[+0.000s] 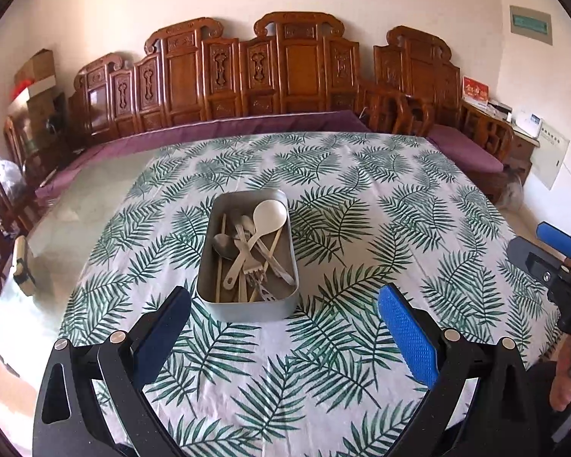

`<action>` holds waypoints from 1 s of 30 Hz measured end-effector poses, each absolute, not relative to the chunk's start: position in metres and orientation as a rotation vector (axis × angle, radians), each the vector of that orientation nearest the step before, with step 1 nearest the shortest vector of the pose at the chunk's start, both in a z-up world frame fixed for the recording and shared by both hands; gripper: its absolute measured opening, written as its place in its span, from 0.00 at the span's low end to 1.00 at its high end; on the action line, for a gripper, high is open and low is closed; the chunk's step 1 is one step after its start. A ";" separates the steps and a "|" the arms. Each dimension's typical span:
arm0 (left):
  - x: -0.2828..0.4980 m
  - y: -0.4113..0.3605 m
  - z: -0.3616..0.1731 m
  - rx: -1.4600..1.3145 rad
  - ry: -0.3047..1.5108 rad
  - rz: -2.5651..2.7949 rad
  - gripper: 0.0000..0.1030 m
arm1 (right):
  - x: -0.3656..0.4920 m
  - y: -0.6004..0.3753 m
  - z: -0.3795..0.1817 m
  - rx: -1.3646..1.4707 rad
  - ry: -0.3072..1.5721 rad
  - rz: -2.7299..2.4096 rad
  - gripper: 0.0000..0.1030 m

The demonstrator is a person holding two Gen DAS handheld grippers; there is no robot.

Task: Organize utensils

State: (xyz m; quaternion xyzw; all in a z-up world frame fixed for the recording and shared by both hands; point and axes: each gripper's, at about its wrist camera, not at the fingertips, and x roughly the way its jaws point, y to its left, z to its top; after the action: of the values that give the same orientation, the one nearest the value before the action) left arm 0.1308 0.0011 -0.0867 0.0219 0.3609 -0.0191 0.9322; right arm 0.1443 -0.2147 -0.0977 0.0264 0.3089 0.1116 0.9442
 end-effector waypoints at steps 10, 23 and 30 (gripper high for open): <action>0.098 -0.008 -0.035 0.036 0.638 -0.039 0.92 | 0.103 -0.222 -0.053 0.038 0.517 0.210 0.97; 0.052 -0.010 0.027 0.015 0.506 -0.051 0.92 | 0.053 -0.229 0.006 0.025 0.364 0.200 0.97; 0.045 -0.010 0.033 0.020 0.480 -0.043 0.92 | 0.045 -0.229 0.013 0.024 0.351 0.200 0.97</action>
State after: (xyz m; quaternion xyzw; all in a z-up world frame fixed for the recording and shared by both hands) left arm 0.0448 -0.0103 0.0326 0.0098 0.2375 -0.0215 0.9711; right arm 0.0446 -0.2287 0.0133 0.0119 0.1741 0.0992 0.9796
